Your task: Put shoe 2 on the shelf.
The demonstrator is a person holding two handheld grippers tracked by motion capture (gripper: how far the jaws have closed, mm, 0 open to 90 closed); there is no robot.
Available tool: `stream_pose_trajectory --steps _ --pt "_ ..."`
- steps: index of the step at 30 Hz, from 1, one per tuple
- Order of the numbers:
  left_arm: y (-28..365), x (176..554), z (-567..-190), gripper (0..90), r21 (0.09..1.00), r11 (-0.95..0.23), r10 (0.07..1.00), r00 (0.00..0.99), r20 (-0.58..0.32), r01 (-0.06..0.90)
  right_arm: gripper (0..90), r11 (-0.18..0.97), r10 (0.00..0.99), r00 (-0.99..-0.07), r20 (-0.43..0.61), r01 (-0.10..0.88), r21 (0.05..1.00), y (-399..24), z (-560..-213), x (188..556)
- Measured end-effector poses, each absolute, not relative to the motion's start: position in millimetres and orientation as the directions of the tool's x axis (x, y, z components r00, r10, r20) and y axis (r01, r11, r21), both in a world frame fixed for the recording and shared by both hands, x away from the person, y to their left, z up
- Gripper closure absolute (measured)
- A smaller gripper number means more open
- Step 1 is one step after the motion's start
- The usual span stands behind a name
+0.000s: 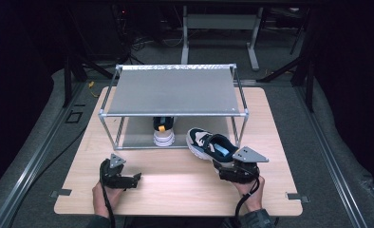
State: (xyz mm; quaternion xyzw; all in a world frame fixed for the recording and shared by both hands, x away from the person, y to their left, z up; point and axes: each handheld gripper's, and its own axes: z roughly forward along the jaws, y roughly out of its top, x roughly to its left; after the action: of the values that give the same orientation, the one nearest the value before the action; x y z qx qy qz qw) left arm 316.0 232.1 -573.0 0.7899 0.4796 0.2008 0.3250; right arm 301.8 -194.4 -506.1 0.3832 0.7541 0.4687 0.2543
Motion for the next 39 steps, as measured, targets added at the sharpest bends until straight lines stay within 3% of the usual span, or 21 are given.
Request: stream_pose_trajectory --steps 25,39 --pt "232 316 -573 0.3 0.707 -0.327 0.889 0.458 0.005 0.627 21.7 0.245 0.871 -0.49 -0.018 0.404 0.881 -159 -516 349" --pt "232 316 -573 0.3 0.709 -0.322 0.89 0.455 0.001 0.627 21.5 0.221 0.93 -0.367 -0.032 0.488 0.844 -123 -535 387"
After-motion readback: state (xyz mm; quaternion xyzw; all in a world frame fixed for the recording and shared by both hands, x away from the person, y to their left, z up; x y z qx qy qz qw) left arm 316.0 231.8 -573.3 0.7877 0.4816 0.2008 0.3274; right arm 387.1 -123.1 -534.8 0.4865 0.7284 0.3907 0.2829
